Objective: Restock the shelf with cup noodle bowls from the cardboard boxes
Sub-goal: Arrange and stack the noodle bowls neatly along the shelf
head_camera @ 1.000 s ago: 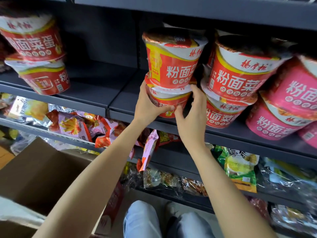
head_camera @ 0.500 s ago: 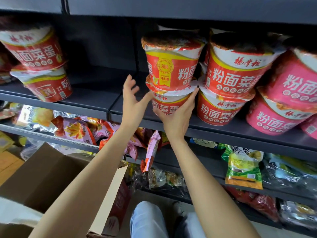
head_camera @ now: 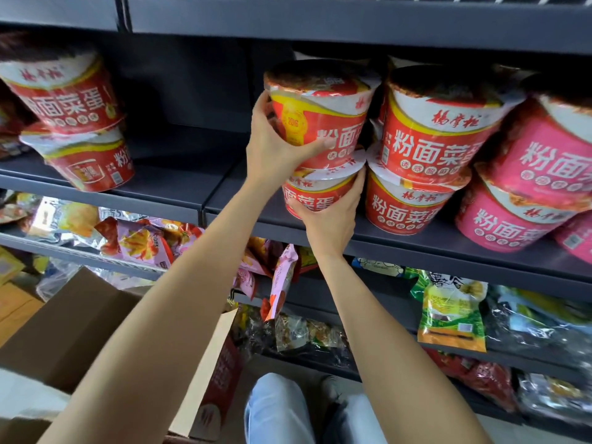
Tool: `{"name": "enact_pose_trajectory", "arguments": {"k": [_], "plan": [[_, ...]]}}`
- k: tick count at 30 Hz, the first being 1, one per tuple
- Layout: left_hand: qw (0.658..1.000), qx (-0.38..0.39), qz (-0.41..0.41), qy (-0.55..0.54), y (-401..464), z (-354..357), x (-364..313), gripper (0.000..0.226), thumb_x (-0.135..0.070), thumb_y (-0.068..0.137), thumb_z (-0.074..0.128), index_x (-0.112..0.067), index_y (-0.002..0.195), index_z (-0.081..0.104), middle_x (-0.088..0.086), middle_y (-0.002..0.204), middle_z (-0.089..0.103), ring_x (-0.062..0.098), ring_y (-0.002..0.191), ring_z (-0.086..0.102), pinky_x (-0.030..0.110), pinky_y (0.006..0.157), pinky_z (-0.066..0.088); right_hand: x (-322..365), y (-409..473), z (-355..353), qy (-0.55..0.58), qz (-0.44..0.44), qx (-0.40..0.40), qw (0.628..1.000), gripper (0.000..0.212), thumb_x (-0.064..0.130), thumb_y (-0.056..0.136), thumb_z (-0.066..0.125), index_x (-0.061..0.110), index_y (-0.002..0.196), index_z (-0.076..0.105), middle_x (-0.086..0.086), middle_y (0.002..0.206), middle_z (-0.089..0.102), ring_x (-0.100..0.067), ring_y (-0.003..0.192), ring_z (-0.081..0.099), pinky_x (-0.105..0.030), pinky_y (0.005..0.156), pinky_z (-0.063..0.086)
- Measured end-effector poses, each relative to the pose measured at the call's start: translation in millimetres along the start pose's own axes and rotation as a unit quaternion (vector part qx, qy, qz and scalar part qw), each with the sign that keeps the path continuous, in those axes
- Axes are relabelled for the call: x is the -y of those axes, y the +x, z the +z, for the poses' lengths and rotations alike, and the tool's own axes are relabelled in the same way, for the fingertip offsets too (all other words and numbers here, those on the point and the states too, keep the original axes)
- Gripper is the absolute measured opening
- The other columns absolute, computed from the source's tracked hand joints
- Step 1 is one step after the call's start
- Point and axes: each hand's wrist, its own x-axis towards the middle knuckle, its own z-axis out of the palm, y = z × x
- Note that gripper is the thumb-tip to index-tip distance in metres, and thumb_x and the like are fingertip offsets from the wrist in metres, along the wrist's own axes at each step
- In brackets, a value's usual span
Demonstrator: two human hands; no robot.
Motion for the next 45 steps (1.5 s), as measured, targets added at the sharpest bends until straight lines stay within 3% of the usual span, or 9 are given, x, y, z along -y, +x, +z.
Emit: {"name": "enact_pose_trajectory", "arguments": {"k": [3, 6, 10, 14, 22, 25, 30, 34, 45], "plan": [[0.986, 0.140, -0.050, -0.079, 15.1, -19.7, 4.1, 0.103, -0.042, 0.058, 0.087, -0.014, 0.141, 0.035, -0.008, 0.126, 0.058, 0.003, 0.110, 0.061, 0.019, 0.083, 0.052, -1.3, 1.3, -0.3, 0.005, 0.017, 0.006, 1.000, 0.118, 0.052, 0.060, 0.084, 0.022, 0.149, 0.012, 0.001, 0.149, 0.033, -0.019, 0.133, 0.040, -0.041, 0.101, 0.043], [0.972, 0.208, -0.068, -0.086, 23.9, -30.4, 8.6, 0.108, -0.048, 0.058, 0.081, -0.019, 0.147, 0.029, -0.004, 0.136, 0.056, 0.007, 0.118, 0.058, 0.031, 0.096, 0.052, -2.4, 2.9, -0.8, 0.006, 0.015, 0.012, 1.000, 0.118, 0.050, 0.060, 0.084, 0.022, 0.149, 0.012, 0.000, 0.149, 0.033, -0.020, 0.133, 0.040, -0.042, 0.101, 0.043], [0.994, 0.110, -0.027, -0.008, -1.6, -6.5, 1.7, 0.149, -0.070, 0.044, 0.081, -0.023, 0.152, -0.010, 0.006, 0.153, 0.022, 0.020, 0.141, 0.031, 0.048, 0.113, 0.033, -1.8, 0.5, -0.5, -0.003, 0.002, 0.002, 1.000, 0.118, 0.052, 0.060, 0.083, 0.019, 0.150, 0.013, -0.002, 0.149, 0.035, -0.020, 0.133, 0.040, -0.042, 0.104, 0.042], [0.999, -0.011, 0.000, 0.040, -15.0, 19.1, -5.3, 0.144, -0.076, 0.041, 0.076, -0.017, 0.151, 0.006, 0.006, 0.146, 0.034, 0.020, 0.134, 0.040, 0.049, 0.108, 0.040, -2.7, 1.4, -1.0, -0.035, -0.022, -0.026, 0.999, 0.120, 0.057, 0.057, 0.083, 0.015, 0.149, 0.018, -0.007, 0.145, 0.039, -0.024, 0.129, 0.043, -0.043, 0.107, 0.040], [0.993, 0.114, -0.007, -0.027, 3.3, -16.8, 19.4, 0.102, -0.038, 0.066, 0.086, -0.013, 0.146, 0.026, -0.003, 0.137, 0.050, 0.000, 0.113, 0.054, 0.013, 0.087, 0.049, -7.9, 7.2, -2.5, -0.037, -0.022, 0.009, 0.999, 0.120, 0.053, 0.059, 0.084, 0.015, 0.149, 0.015, -0.005, 0.146, 0.036, -0.023, 0.129, 0.040, -0.034, 0.101, 0.040], [0.995, 0.097, -0.016, -0.035, 0.4, -10.6, 21.9, 0.100, -0.046, 0.062, 0.083, -0.015, 0.143, 0.032, -0.004, 0.134, 0.054, 0.005, 0.117, 0.056, 0.021, 0.093, 0.050, -10.4, 6.7, -3.2, -0.052, -0.039, 0.018, 0.998, 0.118, 0.049, 0.063, 0.083, 0.011, 0.150, 0.013, -0.009, 0.148, 0.033, -0.022, 0.134, 0.035, -0.032, 0.107, 0.034], [0.996, 0.086, -0.013, -0.021, 1.2, -8.7, 20.4, 0.097, -0.044, 0.065, 0.084, -0.015, 0.142, 0.033, -0.002, 0.135, 0.054, 0.009, 0.119, 0.056, 0.031, 0.098, 0.050, -16.6, 14.3, -8.7, -0.056, -0.048, 0.049, 0.996, 0.115, 0.049, 0.064, 0.082, 0.015, 0.150, 0.015, -0.005, 0.147, 0.036, -0.019, 0.135, 0.038, -0.037, 0.107, 0.039], [0.997, 0.075, -0.017, -0.014, 0.3, -7.8, 19.2, 0.101, -0.052, 0.060, 0.083, -0.017, 0.141, 0.034, -0.004, 0.135, 0.054, 0.009, 0.118, 0.056, 0.032, 0.098, 0.050, -18.3, 19.0, -11.5, -0.038, -0.050, 0.079, 0.995, 0.114, 0.047, 0.065, 0.083, 0.017, 0.150, 0.014, -0.002, 0.148, 0.035, -0.017, 0.135, 0.038, -0.038, 0.106, 0.040], [0.995, 0.097, -0.011, -0.017, 3.9, -2.3, 16.2, 0.090, -0.046, 0.067, 0.083, -0.019, 0.141, 0.039, -0.005, 0.132, 0.058, 0.010, 0.116, 0.059, 0.034, 0.098, 0.051, -19.5, 17.4, -7.6, -0.027, -0.042, 0.082, 0.995, 0.111, 0.046, 0.070, 0.080, 0.018, 0.151, 0.010, -0.001, 0.151, 0.031, -0.017, 0.138, 0.035, -0.037, 0.107, 0.037]]}}
